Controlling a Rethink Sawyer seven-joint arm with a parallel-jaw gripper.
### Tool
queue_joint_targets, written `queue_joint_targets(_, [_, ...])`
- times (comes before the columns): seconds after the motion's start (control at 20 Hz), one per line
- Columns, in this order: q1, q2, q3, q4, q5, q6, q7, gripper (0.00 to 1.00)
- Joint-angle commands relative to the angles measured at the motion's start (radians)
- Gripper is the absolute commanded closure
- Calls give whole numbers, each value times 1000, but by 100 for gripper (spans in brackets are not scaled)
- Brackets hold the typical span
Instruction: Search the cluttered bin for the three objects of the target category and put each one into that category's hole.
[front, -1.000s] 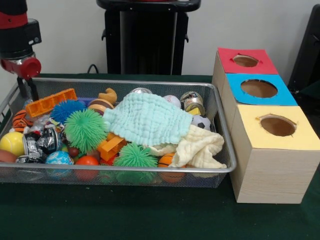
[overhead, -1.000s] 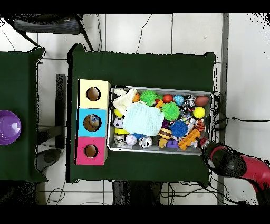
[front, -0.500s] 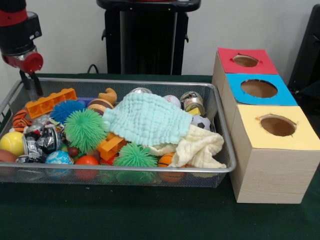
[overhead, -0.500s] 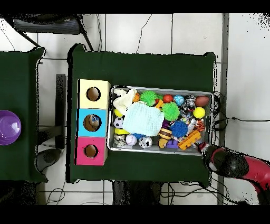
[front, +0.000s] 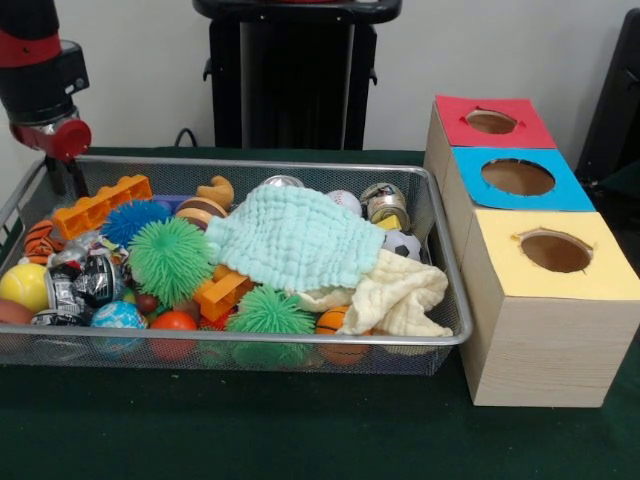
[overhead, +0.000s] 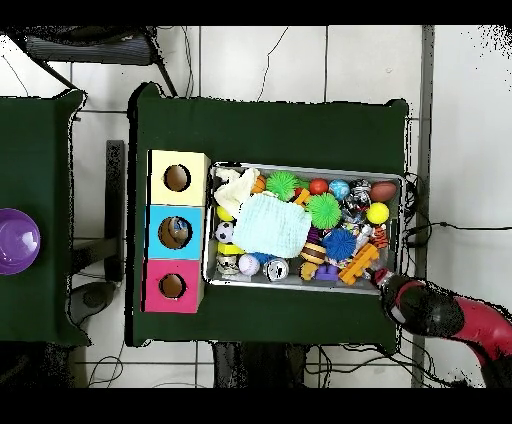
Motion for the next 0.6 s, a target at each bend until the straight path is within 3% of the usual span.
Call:
queue_joint_targets(0.05, [-7, 94, -49, -84, -132, -70, -178, 0])
queue_joint_targets(0.6, [50, 154, -96, -129, -185, -199, -69, 0])
